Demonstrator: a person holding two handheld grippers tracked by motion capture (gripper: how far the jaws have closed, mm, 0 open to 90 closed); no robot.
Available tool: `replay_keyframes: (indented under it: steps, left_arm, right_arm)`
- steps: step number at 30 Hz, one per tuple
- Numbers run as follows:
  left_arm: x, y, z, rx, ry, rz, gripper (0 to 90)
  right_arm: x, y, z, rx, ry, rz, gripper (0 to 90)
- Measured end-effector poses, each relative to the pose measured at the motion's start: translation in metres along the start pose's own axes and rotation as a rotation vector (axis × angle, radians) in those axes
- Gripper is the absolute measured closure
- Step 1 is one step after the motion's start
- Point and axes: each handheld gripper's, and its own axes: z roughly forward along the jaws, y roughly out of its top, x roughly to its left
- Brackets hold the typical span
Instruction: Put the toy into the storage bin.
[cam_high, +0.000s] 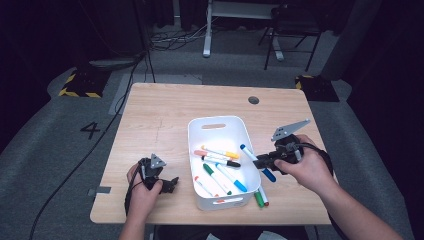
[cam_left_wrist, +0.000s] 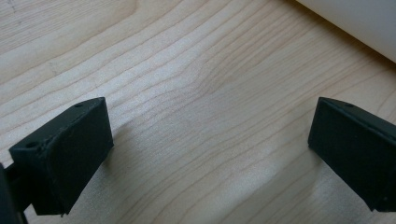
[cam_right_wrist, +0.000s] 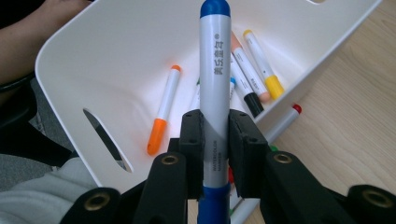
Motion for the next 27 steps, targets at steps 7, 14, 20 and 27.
replay_keyframes:
  steps: [7,14,20,27]
  left_arm:
    - [0.002,0.001,0.000,-0.005,0.013,0.015,0.1]
    - [0.002,0.001,0.001,-0.006,0.012,0.011,0.1]
    - [0.002,0.001,0.001,-0.007,0.013,0.012,0.1]
    - [0.002,0.001,0.001,-0.006,0.011,0.013,0.1]
  right_arm:
    - [0.009,0.016,0.006,-0.009,0.005,-0.037,77.3]
    - [0.015,0.024,0.007,-0.021,0.019,-0.058,77.3]
    - [0.021,0.028,0.006,-0.028,0.026,-0.070,77.3]
    - [0.029,0.030,0.013,-0.018,0.037,-0.112,77.3]
